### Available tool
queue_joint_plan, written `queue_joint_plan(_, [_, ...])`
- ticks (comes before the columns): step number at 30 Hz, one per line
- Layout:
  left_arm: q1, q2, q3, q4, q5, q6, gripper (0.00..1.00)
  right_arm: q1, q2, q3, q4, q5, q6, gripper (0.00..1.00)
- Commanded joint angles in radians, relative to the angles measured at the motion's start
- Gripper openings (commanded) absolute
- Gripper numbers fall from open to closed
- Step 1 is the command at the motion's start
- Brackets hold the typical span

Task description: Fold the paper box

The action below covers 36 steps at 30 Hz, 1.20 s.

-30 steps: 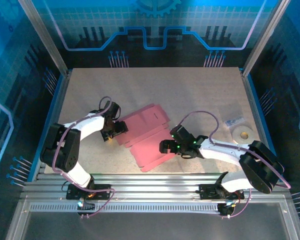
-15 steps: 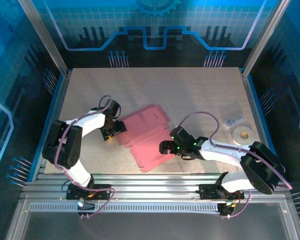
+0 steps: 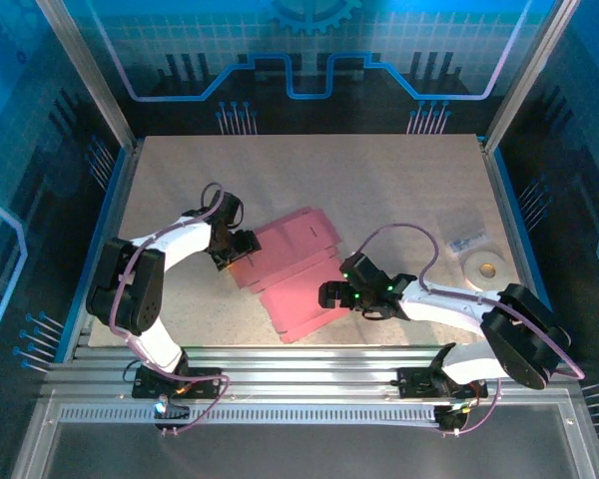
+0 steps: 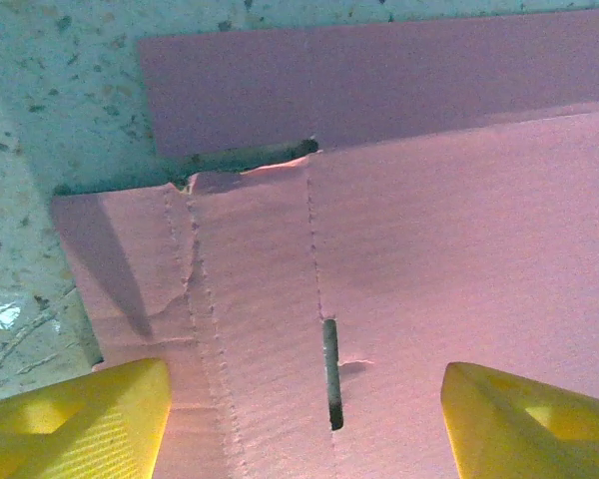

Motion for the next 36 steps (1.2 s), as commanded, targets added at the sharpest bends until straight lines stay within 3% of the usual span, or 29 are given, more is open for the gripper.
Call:
queue_joint_plan(1, [-0.002,0.016,0.021,-0.016,0.017,-0.007,0.73,0.019,0.001,-0.023,-0.048,0.0,0.028,1.0])
queue_joint_plan(8, [-0.002,0.001,0.033,-0.096,-0.039,0.009,0.76,0.018,0.027,-0.006,-0.039,-0.01,0.022,1.0])
queue_joint_plan(27, [-0.021,0.073,0.066,-0.116,-0.061,0.016,0.76,0.02,0.043,-0.007,-0.022,-0.022,0.026,1.0])
queue_joint_plan(36, [-0.029,0.036,0.091,-0.159,-0.08,0.025,0.79,0.02,0.045,-0.009,-0.019,-0.018,0.026,1.0])
